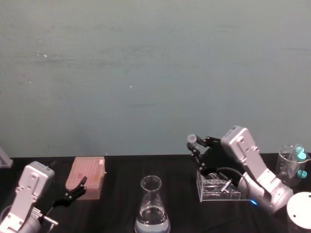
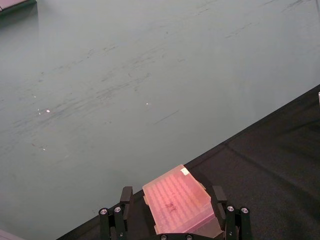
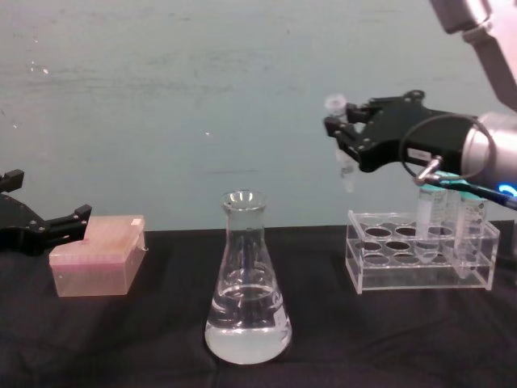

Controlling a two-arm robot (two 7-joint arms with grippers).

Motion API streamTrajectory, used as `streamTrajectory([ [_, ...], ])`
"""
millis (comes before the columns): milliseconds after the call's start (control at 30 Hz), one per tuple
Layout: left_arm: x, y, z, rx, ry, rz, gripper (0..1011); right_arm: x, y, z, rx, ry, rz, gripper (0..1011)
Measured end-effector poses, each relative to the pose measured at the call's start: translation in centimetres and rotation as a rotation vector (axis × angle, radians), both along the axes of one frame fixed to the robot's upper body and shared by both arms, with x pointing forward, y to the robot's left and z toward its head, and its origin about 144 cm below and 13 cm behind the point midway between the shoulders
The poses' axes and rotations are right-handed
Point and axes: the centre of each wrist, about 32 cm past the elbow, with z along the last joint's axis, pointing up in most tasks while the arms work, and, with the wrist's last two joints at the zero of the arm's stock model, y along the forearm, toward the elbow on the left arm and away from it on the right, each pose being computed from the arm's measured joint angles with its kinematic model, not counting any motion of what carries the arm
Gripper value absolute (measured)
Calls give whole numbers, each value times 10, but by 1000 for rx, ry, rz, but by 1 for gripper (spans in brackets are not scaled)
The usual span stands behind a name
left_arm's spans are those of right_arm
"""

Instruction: Pour the liquid from the test tube into the beaker using one hand.

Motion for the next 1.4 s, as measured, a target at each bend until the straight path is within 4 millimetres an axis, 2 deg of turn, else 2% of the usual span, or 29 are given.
streamTrajectory([
  [300, 0, 0, 0, 0, 0, 0, 1000, 0, 12, 2, -107, -78, 101, 213],
  [467, 0, 0, 0, 0, 0, 0, 1000, -3, 19, -1, -224, -157, 164, 213],
  [767, 0, 0, 0, 0, 0, 0, 1000, -4, 24, -5, -363, -283, 170, 213],
  [1400, 0, 0, 0, 0, 0, 0, 1000, -3, 27, -7, -488, -435, 185, 213],
])
